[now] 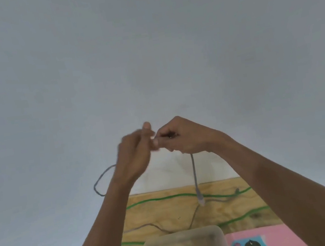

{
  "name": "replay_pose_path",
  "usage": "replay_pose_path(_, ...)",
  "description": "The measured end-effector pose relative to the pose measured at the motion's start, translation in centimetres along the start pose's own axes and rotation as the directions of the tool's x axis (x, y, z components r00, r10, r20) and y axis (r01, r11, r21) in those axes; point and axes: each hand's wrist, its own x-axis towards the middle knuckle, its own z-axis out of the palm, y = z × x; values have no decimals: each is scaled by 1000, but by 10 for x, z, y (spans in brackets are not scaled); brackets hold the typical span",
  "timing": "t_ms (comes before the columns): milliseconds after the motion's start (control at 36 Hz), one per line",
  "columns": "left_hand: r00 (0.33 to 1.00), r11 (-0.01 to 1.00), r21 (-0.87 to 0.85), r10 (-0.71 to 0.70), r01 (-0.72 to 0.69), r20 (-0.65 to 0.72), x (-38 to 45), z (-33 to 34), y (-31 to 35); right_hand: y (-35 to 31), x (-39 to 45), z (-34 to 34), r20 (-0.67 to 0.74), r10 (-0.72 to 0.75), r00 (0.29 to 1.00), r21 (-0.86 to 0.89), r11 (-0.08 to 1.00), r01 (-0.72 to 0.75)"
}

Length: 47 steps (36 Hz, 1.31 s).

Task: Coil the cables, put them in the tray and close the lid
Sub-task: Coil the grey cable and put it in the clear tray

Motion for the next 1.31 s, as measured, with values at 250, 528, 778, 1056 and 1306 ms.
replay_pose_path(250, 982, 969, -225, -135, 104, -130, 20, -29, -7, 27, -14, -33, -7, 94, 996, 182, 979, -91)
replay_pose_path(528, 964, 954, -295, -121, 48, -237, 53, -19, 6, 33, -23, -39, -4, 212, 977, 536, 826, -177)
replay_pose_path(778, 984, 916, -400, -83, 14, -155, 61, -2, 27, 37, 3, -16, -340, 309, 888, 219, 944, -245)
replay_pose_path(1056, 980, 900, -435, -99, 13, -174, 67, -19, 21, 50, 2, -13, -312, 412, 856, 184, 910, -370)
replay_pose_path(1306, 844, 979, 203, 128, -23, -521, 35, -1, 15, 23, -1, -1, -599, 443, 667, 586, 810, -11)
